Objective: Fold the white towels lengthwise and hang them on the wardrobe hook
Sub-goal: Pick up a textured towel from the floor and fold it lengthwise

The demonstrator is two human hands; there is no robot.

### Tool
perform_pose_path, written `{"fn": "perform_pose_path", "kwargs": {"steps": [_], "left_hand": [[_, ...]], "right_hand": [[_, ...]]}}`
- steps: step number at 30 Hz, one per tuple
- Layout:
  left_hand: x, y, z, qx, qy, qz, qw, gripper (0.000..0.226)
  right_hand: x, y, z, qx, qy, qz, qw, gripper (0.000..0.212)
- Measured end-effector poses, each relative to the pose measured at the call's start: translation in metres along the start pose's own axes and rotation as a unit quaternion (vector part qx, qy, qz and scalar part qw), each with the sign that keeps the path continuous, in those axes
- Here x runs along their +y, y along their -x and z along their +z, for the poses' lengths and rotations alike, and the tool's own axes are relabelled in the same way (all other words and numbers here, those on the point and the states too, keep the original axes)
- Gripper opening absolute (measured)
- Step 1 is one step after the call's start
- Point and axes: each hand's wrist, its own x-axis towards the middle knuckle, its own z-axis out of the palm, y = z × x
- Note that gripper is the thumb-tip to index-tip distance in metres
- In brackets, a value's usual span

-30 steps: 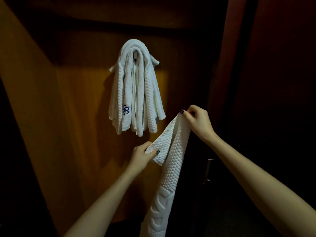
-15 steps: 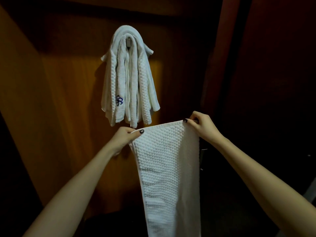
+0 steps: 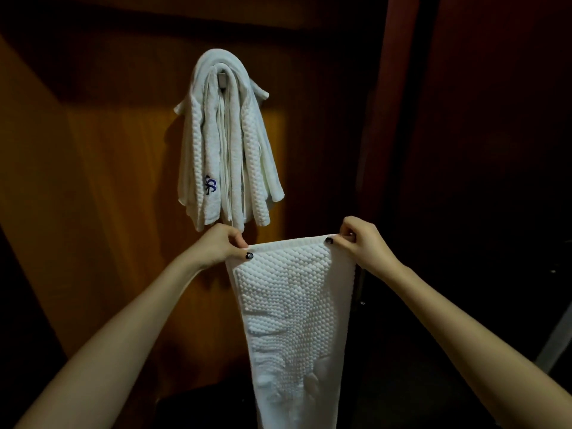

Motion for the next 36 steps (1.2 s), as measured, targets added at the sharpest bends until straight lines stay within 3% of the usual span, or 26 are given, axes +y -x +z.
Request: {"fn": "perform_pose_path", "kwargs": {"steps": [3, 7, 11, 18, 23, 29, 32, 36], "left_hand": [[-0.006, 0.003, 0.003, -0.012, -0.053, 0.019, 0.998, 0.025], [-0.010, 0.001, 0.000, -0.020, -0.035, 0.050, 0.998, 0.028], [-0.012, -0.002, 0.002, -0.081, -0.089, 0.045, 0.992, 0.025], [-0.021, -0.002, 0.009, -0.063, -0.214, 0.034, 0.974, 0.024], [-0.019, -0.003, 0.015, -0.032, -0.130, 0.050, 0.990, 0.025], [-0.015, -0.009, 0.021, 0.089, -0.090, 0.039, 0.991, 0.028], [-0.016, -0.011, 0.015, 0.104, -0.055, 0.049, 0.992, 0.028], [-0.016, -0.015, 0.008, 0.106, -0.049, 0.043, 0.992, 0.026]], "right_hand": [[-0.004, 0.002, 0.009, 0.028, 0.006, -0.042, 0.999, 0.034], [-0.006, -0.002, 0.010, 0.055, 0.020, -0.074, 0.996, 0.032], [-0.009, -0.006, 0.012, 0.059, 0.044, -0.085, 0.994, 0.032], [-0.005, -0.004, 0.013, 0.044, 0.062, -0.067, 0.995, 0.030], [-0.004, -0.006, 0.004, 0.041, 0.075, -0.056, 0.995, 0.031], [-0.004, -0.009, -0.006, -0.007, 0.070, -0.041, 0.997, 0.036], [0.000, -0.007, -0.011, -0.035, 0.031, 0.009, 0.999, 0.038], [0.010, 0.001, -0.010, -0.094, -0.049, 0.108, 0.989, 0.020]]}}
